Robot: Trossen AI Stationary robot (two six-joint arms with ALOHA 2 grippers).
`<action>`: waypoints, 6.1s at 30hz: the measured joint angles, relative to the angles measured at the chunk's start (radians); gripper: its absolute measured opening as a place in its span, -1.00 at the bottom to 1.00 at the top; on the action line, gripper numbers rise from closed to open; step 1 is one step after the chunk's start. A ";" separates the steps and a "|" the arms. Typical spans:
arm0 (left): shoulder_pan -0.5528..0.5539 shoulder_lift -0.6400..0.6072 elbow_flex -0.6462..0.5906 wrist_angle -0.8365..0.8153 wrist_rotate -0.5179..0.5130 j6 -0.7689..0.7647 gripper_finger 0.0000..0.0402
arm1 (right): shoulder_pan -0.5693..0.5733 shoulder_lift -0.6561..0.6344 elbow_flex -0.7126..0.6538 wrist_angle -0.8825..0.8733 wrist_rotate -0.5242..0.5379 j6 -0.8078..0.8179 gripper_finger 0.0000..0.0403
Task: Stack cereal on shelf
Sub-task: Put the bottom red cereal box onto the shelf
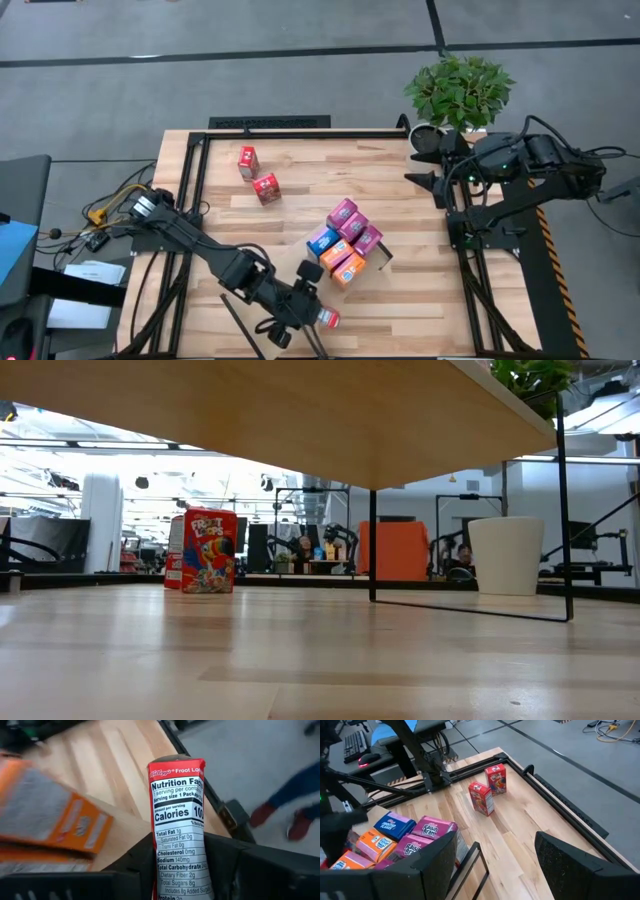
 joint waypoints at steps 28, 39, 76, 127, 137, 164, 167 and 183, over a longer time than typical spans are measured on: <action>-0.327 -0.229 -0.980 1.938 -0.758 0.301 -0.43 | 0.000 0.000 0.000 0.000 -0.001 0.051 0.46; -0.247 -0.141 -0.954 2.157 -0.647 0.455 -0.43 | 0.001 0.030 0.000 0.016 -0.001 0.079 0.46; -0.189 -0.240 -0.954 2.146 -0.897 0.693 -0.43 | 0.221 0.885 0.790 -0.027 -0.226 -0.446 0.46; -0.163 -0.240 -0.954 2.100 -0.820 0.645 -0.43 | 0.174 0.938 0.790 -0.031 -0.313 -0.463 0.35; -0.163 -0.240 -0.954 2.100 -0.848 0.641 -0.43 | 0.168 0.938 0.790 -0.062 -0.311 -0.446 0.21; -0.213 -0.240 -0.788 2.022 -1.226 0.933 0.28 | 0.167 0.938 0.791 -0.046 -0.305 -0.482 -0.15; -0.229 -0.240 -0.732 1.948 -1.275 0.960 0.44 | 0.168 0.938 0.791 -0.030 -0.312 -0.502 -0.18; -0.389 -0.241 -0.493 1.764 -1.357 0.982 0.56 | 0.158 0.938 0.791 0.015 -0.315 -0.535 -0.15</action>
